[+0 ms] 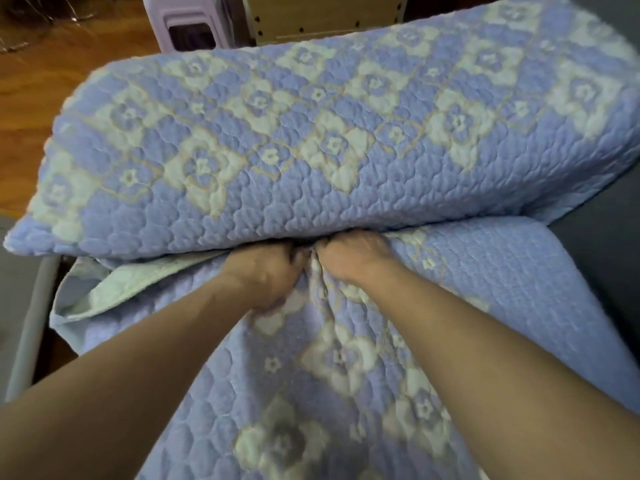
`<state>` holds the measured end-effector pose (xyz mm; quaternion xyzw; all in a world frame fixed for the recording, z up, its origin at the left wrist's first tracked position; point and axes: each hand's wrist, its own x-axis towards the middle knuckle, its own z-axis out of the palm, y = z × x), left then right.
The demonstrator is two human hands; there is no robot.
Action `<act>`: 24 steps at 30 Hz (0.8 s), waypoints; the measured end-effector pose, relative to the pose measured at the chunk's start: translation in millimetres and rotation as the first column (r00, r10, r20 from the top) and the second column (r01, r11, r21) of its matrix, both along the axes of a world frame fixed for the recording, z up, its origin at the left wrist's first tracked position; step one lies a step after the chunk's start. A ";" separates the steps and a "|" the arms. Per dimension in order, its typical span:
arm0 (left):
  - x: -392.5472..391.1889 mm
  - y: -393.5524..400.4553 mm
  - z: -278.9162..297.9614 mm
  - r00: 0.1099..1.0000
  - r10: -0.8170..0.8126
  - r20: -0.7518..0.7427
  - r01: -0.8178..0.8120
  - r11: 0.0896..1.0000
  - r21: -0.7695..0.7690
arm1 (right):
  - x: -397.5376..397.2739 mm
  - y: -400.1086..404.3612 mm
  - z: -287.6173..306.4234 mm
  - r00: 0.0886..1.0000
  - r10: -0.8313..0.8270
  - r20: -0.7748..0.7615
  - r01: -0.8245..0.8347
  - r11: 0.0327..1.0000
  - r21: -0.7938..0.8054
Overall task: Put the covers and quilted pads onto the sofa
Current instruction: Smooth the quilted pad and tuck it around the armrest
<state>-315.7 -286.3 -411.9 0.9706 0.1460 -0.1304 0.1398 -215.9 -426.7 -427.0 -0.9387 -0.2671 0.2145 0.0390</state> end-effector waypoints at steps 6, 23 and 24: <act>-101.3 25.6 1.9 0.981 -0.008 0.193 -0.016 0.992 0.124 | 0.6 10.9 -10.9 0.990 -0.087 0.116 0.082 0.996 0.041; -121.5 88.4 -3.9 0.943 0.322 0.080 -0.329 0.940 0.096 | -60.0 43.4 8.4 0.977 0.124 0.176 -0.106 0.988 -0.108; -125.4 89.7 -0.4 0.941 0.329 0.081 -0.336 0.938 0.088 | -63.4 46.3 14.9 0.976 0.141 0.168 -0.119 0.984 -0.133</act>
